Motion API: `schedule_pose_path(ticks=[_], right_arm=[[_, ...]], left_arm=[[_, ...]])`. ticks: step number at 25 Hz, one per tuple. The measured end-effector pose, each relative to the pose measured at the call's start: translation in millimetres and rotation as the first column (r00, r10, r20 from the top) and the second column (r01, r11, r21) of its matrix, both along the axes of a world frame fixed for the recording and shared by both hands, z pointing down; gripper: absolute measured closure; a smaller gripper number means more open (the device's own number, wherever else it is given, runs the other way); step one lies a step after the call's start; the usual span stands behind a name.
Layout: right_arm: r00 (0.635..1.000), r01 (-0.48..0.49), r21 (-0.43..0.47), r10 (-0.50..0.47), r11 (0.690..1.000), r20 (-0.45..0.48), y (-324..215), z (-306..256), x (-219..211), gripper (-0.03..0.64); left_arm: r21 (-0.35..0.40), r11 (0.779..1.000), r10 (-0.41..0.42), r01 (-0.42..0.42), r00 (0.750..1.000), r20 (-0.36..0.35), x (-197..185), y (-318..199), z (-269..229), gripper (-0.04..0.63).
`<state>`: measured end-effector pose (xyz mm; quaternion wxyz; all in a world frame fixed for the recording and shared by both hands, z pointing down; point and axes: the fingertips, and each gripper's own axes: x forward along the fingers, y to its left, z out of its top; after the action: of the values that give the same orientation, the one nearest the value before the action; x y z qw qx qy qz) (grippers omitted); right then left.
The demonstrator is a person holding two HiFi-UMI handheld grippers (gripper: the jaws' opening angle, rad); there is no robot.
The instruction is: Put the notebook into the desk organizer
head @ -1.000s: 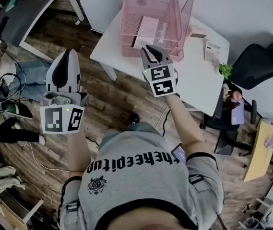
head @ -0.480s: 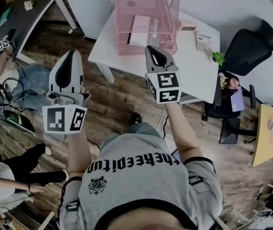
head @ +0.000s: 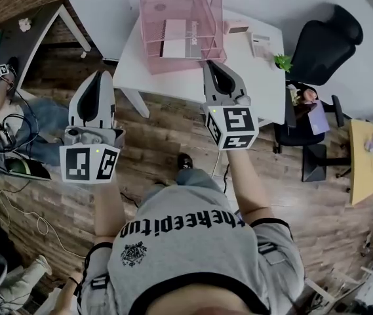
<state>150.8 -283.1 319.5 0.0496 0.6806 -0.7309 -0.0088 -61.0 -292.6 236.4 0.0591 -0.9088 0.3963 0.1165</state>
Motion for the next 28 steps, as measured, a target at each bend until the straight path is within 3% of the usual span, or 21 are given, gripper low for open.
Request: schedule_pose_path(ticks=[15, 28], right_arm=[[0.991, -0.124, 0.132, 0.115, 0.983, 0.074, 78, -43, 10, 0.614], [0.979, -0.198, 0.2, 0.185, 0.96, 0.079, 122, -59, -1, 0.614]], left_arm=[[0.013, 0.997, 0.074, -0.074, 0.997, -0.023, 1, 37, -6, 0.592], [0.014, 0.994, 0.106, -0.105, 0.993, -0.045, -14, 54, -7, 0.592]])
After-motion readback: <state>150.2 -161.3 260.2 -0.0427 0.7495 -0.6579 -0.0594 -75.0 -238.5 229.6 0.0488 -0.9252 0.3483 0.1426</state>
